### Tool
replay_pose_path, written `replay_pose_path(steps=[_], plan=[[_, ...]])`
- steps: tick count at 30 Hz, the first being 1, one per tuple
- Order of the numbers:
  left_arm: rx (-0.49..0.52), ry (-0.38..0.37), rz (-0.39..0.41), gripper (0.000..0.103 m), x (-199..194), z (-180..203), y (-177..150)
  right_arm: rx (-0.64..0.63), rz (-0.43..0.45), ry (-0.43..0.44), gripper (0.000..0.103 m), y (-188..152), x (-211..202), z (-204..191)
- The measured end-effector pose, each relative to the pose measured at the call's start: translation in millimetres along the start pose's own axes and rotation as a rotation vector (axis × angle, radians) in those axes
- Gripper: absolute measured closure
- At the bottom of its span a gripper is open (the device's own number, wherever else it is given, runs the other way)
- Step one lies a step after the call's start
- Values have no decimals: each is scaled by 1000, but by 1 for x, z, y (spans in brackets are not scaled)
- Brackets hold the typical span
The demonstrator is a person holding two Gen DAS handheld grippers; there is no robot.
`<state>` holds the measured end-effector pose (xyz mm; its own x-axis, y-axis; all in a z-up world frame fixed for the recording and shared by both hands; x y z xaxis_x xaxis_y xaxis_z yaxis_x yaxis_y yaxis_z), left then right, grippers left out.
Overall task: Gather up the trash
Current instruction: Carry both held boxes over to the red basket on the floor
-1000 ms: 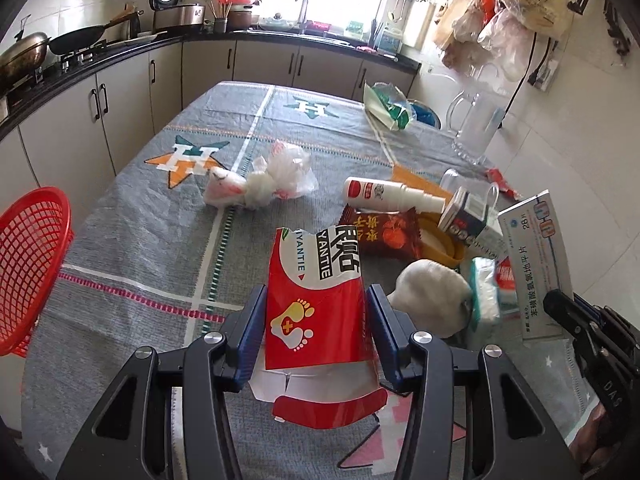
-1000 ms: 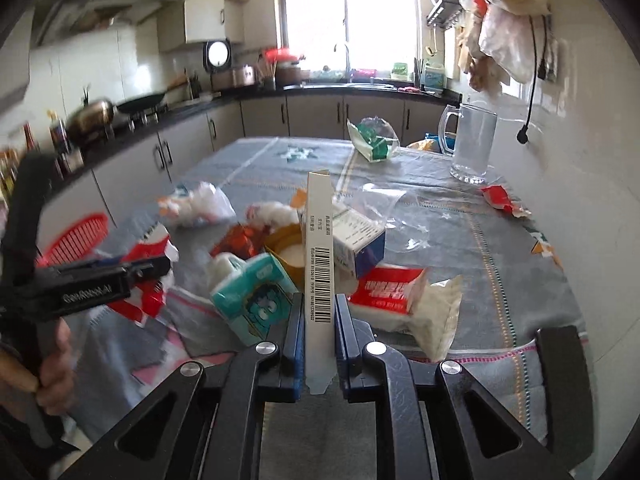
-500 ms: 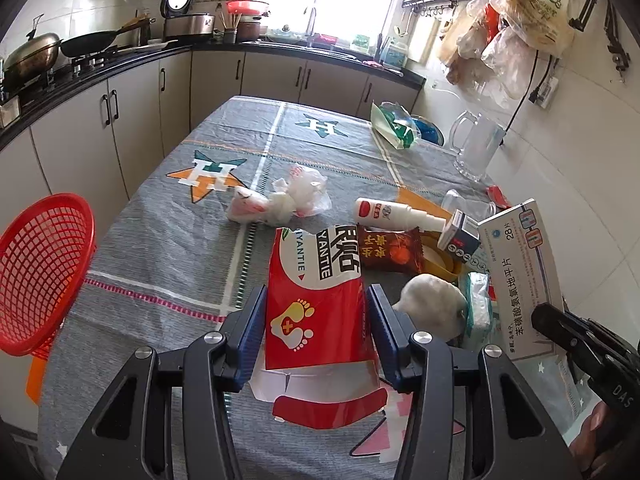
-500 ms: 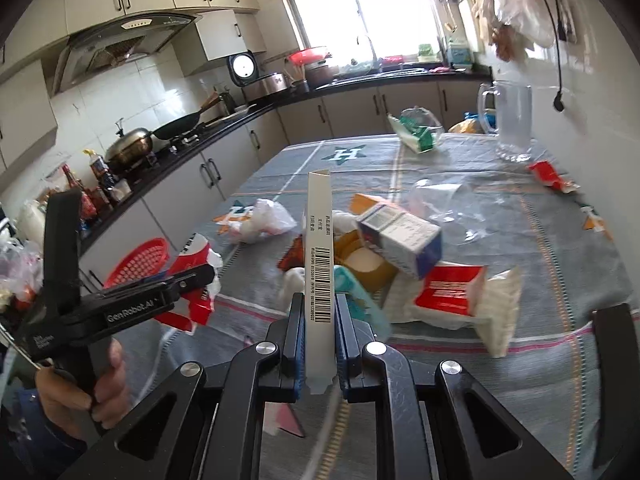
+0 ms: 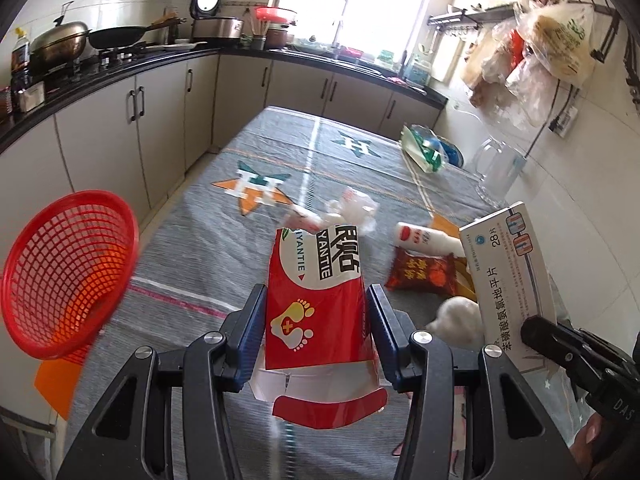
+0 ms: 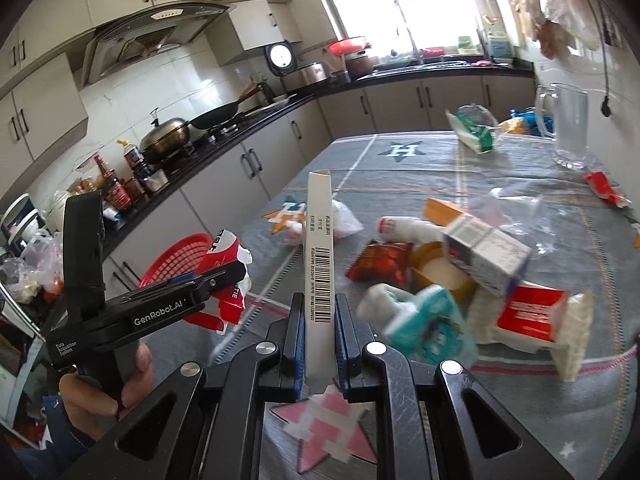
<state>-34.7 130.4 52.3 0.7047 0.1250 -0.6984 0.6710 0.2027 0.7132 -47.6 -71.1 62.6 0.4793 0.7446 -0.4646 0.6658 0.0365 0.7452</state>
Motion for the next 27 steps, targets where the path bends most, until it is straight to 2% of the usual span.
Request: replay_pose_path(steps=[16, 27], plan=[[-114, 89, 23, 54, -3, -76, 14, -52, -98, 120, 89, 18, 67, -45], [-212, 160, 46, 54, -8, -149, 23, -61, -180, 203, 89, 27, 123, -81]])
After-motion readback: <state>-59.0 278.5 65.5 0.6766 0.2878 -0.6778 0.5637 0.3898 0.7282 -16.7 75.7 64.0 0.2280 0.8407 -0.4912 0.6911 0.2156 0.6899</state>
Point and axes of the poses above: each gripper's, at about its wrist camera, not at the fingertips, and x roughly the way its jaws point, z to its right, y to its top, the point moved 3 cm from there along x, roughly the way its jaws point, and after that the axes turned 15 degrees about y, right-handed, at the moved point
